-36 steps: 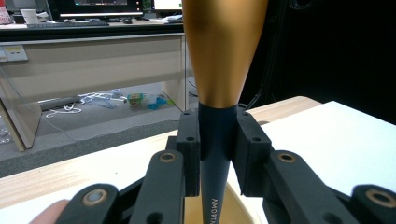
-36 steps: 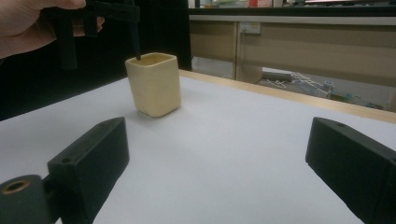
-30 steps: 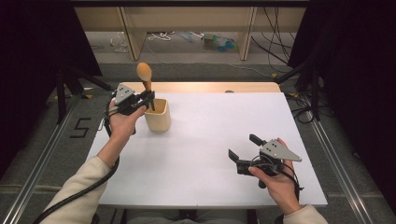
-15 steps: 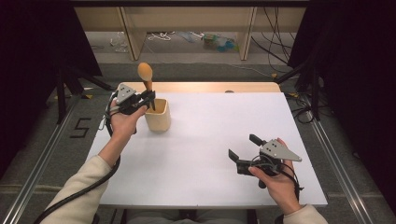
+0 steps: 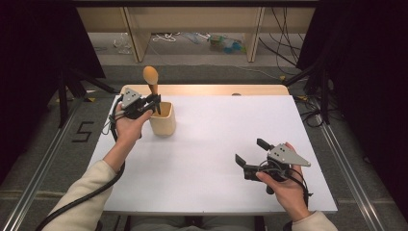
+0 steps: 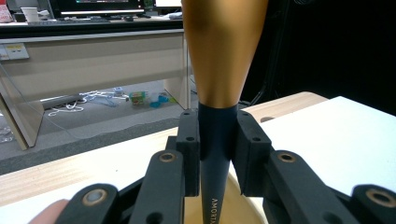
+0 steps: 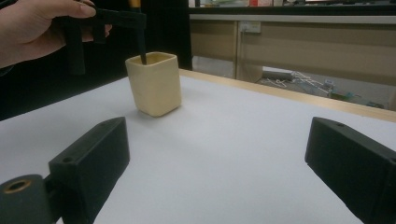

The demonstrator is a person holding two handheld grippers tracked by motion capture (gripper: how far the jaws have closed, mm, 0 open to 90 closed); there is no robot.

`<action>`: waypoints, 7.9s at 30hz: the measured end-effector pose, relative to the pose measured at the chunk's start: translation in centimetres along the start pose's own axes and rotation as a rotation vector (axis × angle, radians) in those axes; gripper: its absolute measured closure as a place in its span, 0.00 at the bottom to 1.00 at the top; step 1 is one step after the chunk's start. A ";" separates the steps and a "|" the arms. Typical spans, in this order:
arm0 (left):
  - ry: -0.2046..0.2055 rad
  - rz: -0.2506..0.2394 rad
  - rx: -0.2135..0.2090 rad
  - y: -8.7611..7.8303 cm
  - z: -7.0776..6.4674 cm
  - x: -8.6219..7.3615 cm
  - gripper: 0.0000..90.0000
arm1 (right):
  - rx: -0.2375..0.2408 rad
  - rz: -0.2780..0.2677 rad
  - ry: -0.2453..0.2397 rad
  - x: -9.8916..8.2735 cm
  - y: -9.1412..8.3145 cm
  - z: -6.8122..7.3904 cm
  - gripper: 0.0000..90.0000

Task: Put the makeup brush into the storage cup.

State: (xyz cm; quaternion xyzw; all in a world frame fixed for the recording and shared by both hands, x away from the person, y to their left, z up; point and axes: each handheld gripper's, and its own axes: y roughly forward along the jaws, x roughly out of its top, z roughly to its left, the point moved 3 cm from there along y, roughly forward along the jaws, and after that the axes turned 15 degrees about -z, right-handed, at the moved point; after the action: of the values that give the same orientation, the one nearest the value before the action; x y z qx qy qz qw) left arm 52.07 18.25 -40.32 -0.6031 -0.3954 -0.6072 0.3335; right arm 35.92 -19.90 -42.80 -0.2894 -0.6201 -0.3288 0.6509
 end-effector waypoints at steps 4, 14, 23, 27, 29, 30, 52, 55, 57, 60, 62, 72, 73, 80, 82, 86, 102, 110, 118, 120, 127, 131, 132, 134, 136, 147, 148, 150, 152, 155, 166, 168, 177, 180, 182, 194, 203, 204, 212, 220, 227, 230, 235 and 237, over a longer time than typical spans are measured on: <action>-0.005 0.000 -0.002 0.1 0.0 -0.2 0.82 | 0.000 0.000 -0.002 0.0 0.0 0.0 0.08; 0.000 0.011 0.003 0.3 0.0 -0.8 0.82 | 0.001 0.000 -0.002 0.0 0.0 0.0 0.08; -0.001 0.018 0.002 0.6 -0.2 -1.1 0.82 | -0.001 -0.006 0.002 0.0 0.0 0.0 0.08; 0.002 0.016 0.005 0.6 -0.1 -1.1 0.82 | 0.001 -0.001 0.001 0.0 0.0 0.0 0.08; 0.002 0.014 0.008 0.6 0.0 -1.2 0.82 | 0.001 0.000 0.001 0.0 0.0 0.0 0.08; -0.004 0.013 0.010 0.7 0.0 -1.2 0.82 | 0.001 -0.001 0.000 0.0 0.0 0.0 0.08; 0.002 0.027 0.020 1.1 0.2 -1.9 0.82 | 0.004 -0.002 0.001 0.0 0.0 0.0 0.08; 0.000 0.029 0.020 1.1 0.2 -2.0 0.82 | 0.004 -0.002 0.001 0.0 0.0 0.0 0.08; 0.003 0.030 0.019 1.1 0.2 -2.0 0.82 | 0.004 -0.002 0.002 0.0 0.0 0.0 0.08; 0.005 0.032 0.023 1.1 0.2 -2.1 0.82 | 0.004 -0.002 0.004 0.0 0.0 0.0 0.08; 0.005 0.033 0.024 1.1 0.2 -2.2 0.82 | 0.004 -0.001 0.004 -0.1 0.0 0.0 0.08; 0.009 0.047 0.024 1.3 0.2 -2.5 0.82 | 0.002 0.001 0.000 -0.1 0.0 0.0 0.08; 0.009 0.047 0.025 1.3 0.2 -2.6 0.82 | 0.001 0.002 0.000 -0.1 0.0 0.0 0.08; 0.007 0.048 0.027 1.4 0.2 -2.7 0.82 | 0.002 0.002 0.000 -0.1 0.0 0.0 0.08; 0.006 0.048 0.026 1.4 0.2 -2.7 0.82 | 0.001 0.002 0.000 -0.1 0.0 0.0 0.08; -0.001 0.049 0.028 1.4 0.2 -2.8 0.82 | 0.001 0.002 -0.001 -0.1 0.0 0.0 0.08; -0.008 0.055 0.020 1.5 0.4 -2.9 0.82 | 0.002 0.002 -0.002 -0.1 0.0 0.0 0.08; -0.042 0.024 0.027 1.5 0.6 -2.8 0.72 | 0.004 0.002 0.000 -0.1 0.0 0.0 0.08; -0.051 -0.010 0.063 1.5 0.8 -1.5 0.10 | 0.013 0.000 -0.006 -0.1 0.1 0.1 0.07; -0.044 -0.013 0.059 1.5 0.7 -1.5 0.08 | 0.009 0.004 -0.011 -0.1 0.0 0.1 0.07; -0.038 -0.023 0.042 1.1 0.5 -1.1 0.07 | 0.013 0.004 -0.007 -0.1 0.0 0.1 0.07; -0.044 -0.030 0.033 0.8 0.5 -0.8 0.07 | 0.011 0.001 -0.010 0.0 0.0 0.1 0.07; -0.053 -0.032 0.029 0.7 0.4 -0.8 0.06 | 0.014 0.002 -0.007 0.0 0.0 0.1 0.06; -0.056 -0.032 0.026 0.5 0.3 -0.7 0.06 | 0.008 0.003 -0.012 0.0 0.0 0.1 0.06; -0.058 -0.030 0.019 0.3 0.3 -0.6 0.06 | 0.008 0.003 -0.014 0.0 0.0 0.1 0.06; -0.054 -0.054 -0.010 -0.9 -0.3 0.3 0.06 | 0.007 0.004 -0.015 0.0 0.0 0.1 0.06; -0.057 -0.056 -0.012 -0.9 -0.4 0.3 0.06 | 0.014 -0.001 -0.007 0.0 0.0 0.2 0.06; -0.053 -0.058 -0.015 -1.2 -0.5 0.4 0.06 | 0.014 0.000 -0.007 0.0 0.0 0.2 0.06; -0.050 -0.056 -0.022 -1.5 -0.7 0.4 0.05 | 0.013 0.000 -0.007 0.0 0.0 0.2 0.06; -0.049 -0.067 -0.030 -1.9 -0.9 0.6 0.05 | 0.014 -0.007 -0.006 0.0 0.0 0.2 0.06; -0.042 -0.083 -0.078 -3.5 -2.5 1.3 0.05 | 0.015 -0.010 -0.008 0.0 0.0 0.2 0.06; -0.042 -0.085 -0.088 -3.8 -2.8 1.4 0.05 | 0.013 -0.005 -0.008 0.0 0.0 0.2 0.06; -0.034 -0.086 -0.126 -6.1 -3.5 1.6 0.05 | 0.014 -0.011 -0.010 0.0 0.1 0.2 0.06; -0.034 -0.090 -0.130 -6.8 -3.5 1.6 0.05 | 0.014 -0.004 -0.010 0.0 0.0 0.2 0.06; -0.038 -0.094 -0.128 -7.2 -3.4 1.7 0.05 | 0.014 -0.012 -0.010 0.0 0.1 0.2 0.06; -0.032 -0.101 -0.149 -10.7 -2.8 2.0 0.04 | 0.012 0.006 -0.015 0.0 0.1 0.2 0.06; -0.025 -0.097 -0.169 -12.9 -2.4 2.1 0.03 | 0.009 -0.005 -0.016 0.0 0.1 0.2 0.06; -0.023 -0.096 -0.173 -13.1 -2.5 2.0 0.03 | 0.016 -0.001 -0.012 0.0 0.1 0.3 0.06; 0.135 -0.119 -0.250 -14.0 -2.2 2.0 0.03 | 0.015 0.005 -0.015 0.0 0.1 0.2 0.06; 0.149 -0.119 -0.271 -14.8 -2.4 1.5 0.03 | 0.015 -0.027 -0.049 0.1 0.1 0.0 0.06; 0.164 -0.104 -0.266 -15.7 -2.1 0.8 0.03 | 0.021 -0.033 -0.047 0.1 0.2 0.0 0.06; 0.171 -0.098 -0.267 -15.9 -2.0 0.6 0.03 | 0.020 -0.031 -0.048 0.1 0.2 0.0 0.06; 0.192 -0.084 -0.268 -16.1 -2.0 0.0 0.03 | 0.020 -0.029 -0.051 0.1 0.1 -0.1 0.06; 0.203 -0.070 -0.272 -16.1 -2.1 -0.2 0.04 | 0.023 -0.031 -0.050 0.1 0.1 0.0 0.06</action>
State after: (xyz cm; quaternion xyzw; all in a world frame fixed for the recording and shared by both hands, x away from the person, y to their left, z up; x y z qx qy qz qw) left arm 36.89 23.92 -41.68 -0.5640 -0.2948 -0.7241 0.2659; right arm 36.05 -19.87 -42.70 -0.2805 -0.6444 -0.3244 0.6331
